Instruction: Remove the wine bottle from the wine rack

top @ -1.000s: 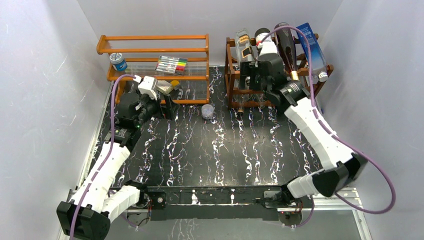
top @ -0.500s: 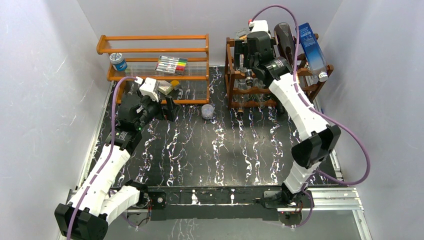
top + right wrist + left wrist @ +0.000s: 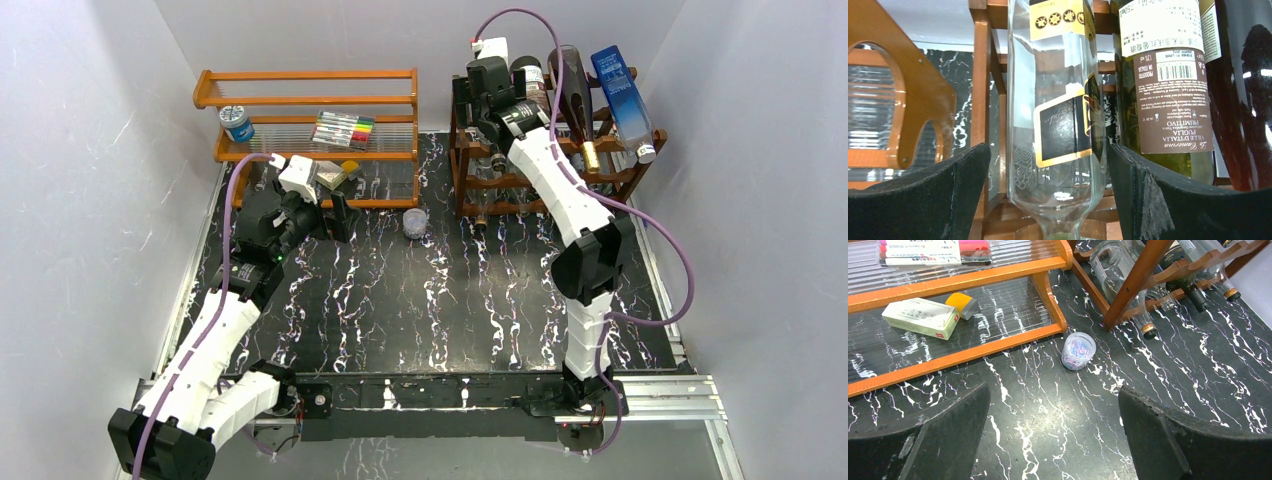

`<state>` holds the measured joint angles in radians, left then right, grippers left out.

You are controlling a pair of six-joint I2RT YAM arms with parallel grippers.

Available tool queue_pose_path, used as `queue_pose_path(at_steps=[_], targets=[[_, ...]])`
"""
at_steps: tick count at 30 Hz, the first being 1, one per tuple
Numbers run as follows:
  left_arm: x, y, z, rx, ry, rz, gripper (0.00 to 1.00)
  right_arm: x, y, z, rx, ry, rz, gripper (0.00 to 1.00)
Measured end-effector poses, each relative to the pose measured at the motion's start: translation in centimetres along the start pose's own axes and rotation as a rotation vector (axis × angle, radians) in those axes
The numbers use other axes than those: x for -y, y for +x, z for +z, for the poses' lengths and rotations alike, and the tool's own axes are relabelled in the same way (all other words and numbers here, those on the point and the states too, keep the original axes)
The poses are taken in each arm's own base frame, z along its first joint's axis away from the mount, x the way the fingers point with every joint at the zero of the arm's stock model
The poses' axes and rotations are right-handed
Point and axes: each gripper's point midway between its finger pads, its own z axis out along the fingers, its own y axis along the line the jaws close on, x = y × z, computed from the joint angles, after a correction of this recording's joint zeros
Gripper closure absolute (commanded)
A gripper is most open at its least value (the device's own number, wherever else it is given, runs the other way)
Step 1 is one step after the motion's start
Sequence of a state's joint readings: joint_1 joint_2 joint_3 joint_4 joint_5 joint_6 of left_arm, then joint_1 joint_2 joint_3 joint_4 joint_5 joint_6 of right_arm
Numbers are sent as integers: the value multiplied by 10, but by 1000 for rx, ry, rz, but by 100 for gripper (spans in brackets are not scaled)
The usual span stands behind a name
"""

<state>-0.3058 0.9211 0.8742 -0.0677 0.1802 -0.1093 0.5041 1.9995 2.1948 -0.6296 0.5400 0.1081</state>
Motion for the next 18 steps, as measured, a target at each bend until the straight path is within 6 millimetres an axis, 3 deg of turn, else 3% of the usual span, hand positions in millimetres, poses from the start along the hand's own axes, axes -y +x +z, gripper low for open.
queue_pose_path(at_steps=[18], targets=[[3, 0, 0, 0, 5, 9, 2, 14, 22, 33, -58, 221, -250, 2]])
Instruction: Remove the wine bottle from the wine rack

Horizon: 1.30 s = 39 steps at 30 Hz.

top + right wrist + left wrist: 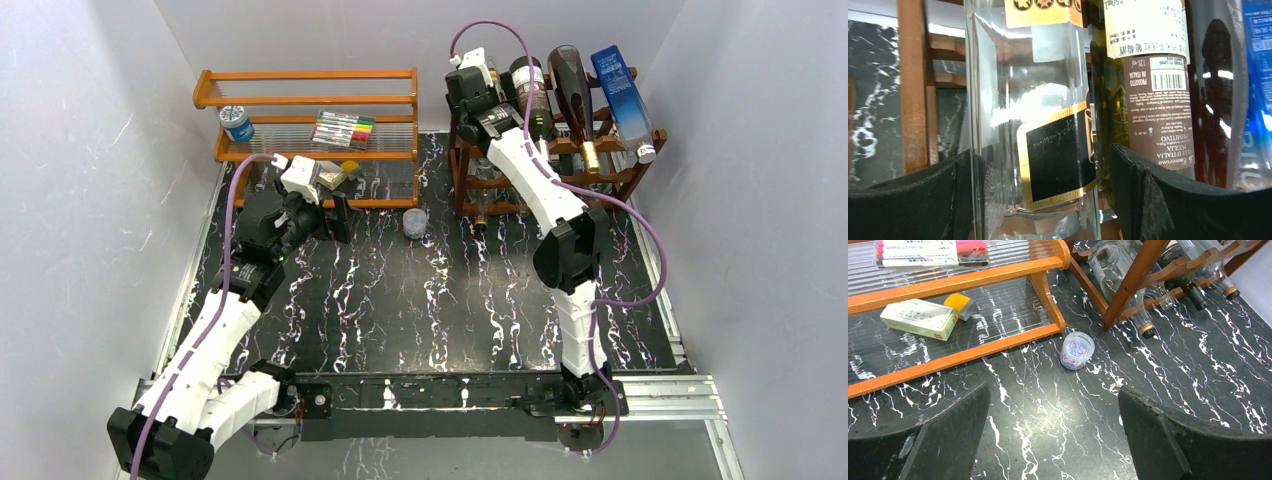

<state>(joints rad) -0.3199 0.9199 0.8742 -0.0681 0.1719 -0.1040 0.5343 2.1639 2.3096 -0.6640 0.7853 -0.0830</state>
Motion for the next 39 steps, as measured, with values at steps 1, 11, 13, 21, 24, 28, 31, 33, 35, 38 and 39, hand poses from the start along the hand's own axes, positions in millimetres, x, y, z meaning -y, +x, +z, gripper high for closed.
queue_pose_path(at_steps=[1, 11, 13, 21, 24, 28, 31, 33, 35, 38, 39], targets=[[1, 0, 0, 0, 1, 0, 2, 1, 1, 0, -3, 16, -14, 2], [2, 0, 0, -1, 5, 2, 2, 2, -6, -5, 20, 96, -100, 13], [3, 0, 0, -1, 7, 2, 2, 1, -5, -5, 21, 97, -101, 13], [3, 1, 0, -2, 9, 3, 2, 1, -7, -4, 25, 95, -81, 2], [3, 1, 0, -2, 9, 3, 2, 0, -6, -2, 25, 87, -58, 4], [3, 1, 0, -2, 9, 3, 2, -2, -5, 3, 22, 57, -22, 12], [3, 1, 0, -2, 9, 3, 2, -5, -3, 5, 17, 29, 2, 19], [3, 1, 0, -2, 9, 3, 2, -7, -2, 6, 14, 13, 6, 26], [3, 1, 1, -3, 9, 2, 2, -7, -3, 5, 12, -1, 6, 32], [3, 2, 1, -5, 9, 2, 2, -9, -3, 4, 10, -17, 22, 38], [3, 2, 1, -6, 9, 2, 2, -10, -3, 4, 11, -24, 29, 39]])
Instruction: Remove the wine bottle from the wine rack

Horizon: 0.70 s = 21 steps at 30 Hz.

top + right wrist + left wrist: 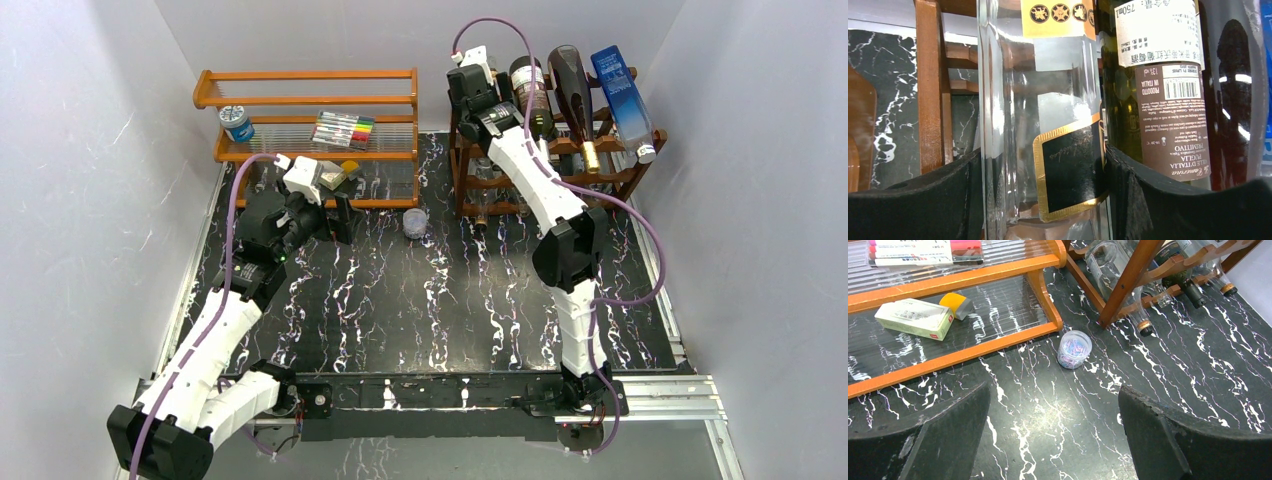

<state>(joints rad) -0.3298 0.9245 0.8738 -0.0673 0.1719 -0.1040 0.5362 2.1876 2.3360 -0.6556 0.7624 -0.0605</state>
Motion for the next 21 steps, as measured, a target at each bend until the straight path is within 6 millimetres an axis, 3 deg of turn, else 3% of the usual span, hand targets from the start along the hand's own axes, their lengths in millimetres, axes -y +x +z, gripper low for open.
queue_pose_path(at_steps=[6, 14, 21], targets=[[0, 1, 1, -6, -1, -1, 2, -3, -6, -8, 11, -87, 97, 51], [-1, 6, 4, -21, -2, -4, 2, 11, -8, -32, -10, -289, 359, 66], [-1, 6, 5, -23, -2, -4, 2, 15, -3, -29, -55, -382, 535, 72]])
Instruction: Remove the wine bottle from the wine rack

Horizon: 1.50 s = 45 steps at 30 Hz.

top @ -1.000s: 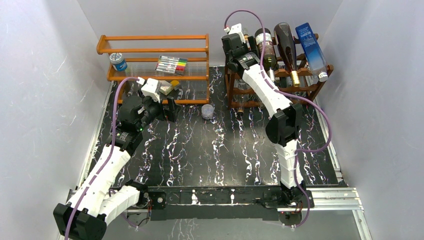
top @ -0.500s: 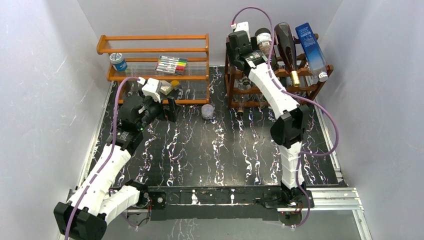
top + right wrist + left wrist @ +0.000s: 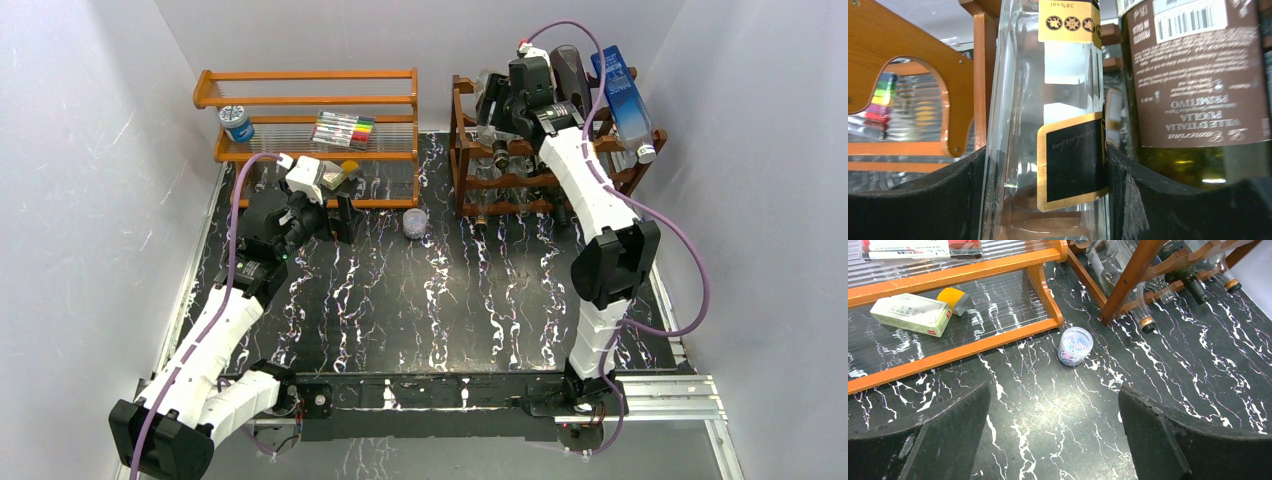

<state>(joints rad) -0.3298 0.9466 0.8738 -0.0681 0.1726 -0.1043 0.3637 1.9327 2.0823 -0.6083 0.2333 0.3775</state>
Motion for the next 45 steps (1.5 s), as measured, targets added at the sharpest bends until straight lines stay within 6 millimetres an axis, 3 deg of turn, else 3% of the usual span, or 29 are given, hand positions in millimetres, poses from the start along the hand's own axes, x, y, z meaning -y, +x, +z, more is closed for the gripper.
queue_pose_path(at_steps=[10, 15, 19, 22, 26, 30, 33, 45], targets=[[0, 1, 1, -4, 0, -1, 2, 1, 4, -8, -11, -152, 229, 74], [0, 5, 4, -18, 2, -3, 2, 8, -13, -28, 23, -213, 333, 75], [0, 7, 6, -26, 6, -6, 2, 9, -38, -52, 93, -264, 367, 75], [0, 9, 7, -32, 10, -10, 2, 3, -53, -82, 142, -323, 366, 75], [2, 10, 8, -37, 19, -16, 2, -12, -52, -122, 157, -432, 347, 75], [3, 13, 12, -48, 25, -24, 2, -30, -31, -157, 108, -577, 319, 74], [4, 16, 14, -60, 33, -34, 2, -40, -2, -171, 29, -657, 296, 73], [9, 32, 22, -90, 75, -53, 2, -43, 130, -187, -344, -676, 148, 72]])
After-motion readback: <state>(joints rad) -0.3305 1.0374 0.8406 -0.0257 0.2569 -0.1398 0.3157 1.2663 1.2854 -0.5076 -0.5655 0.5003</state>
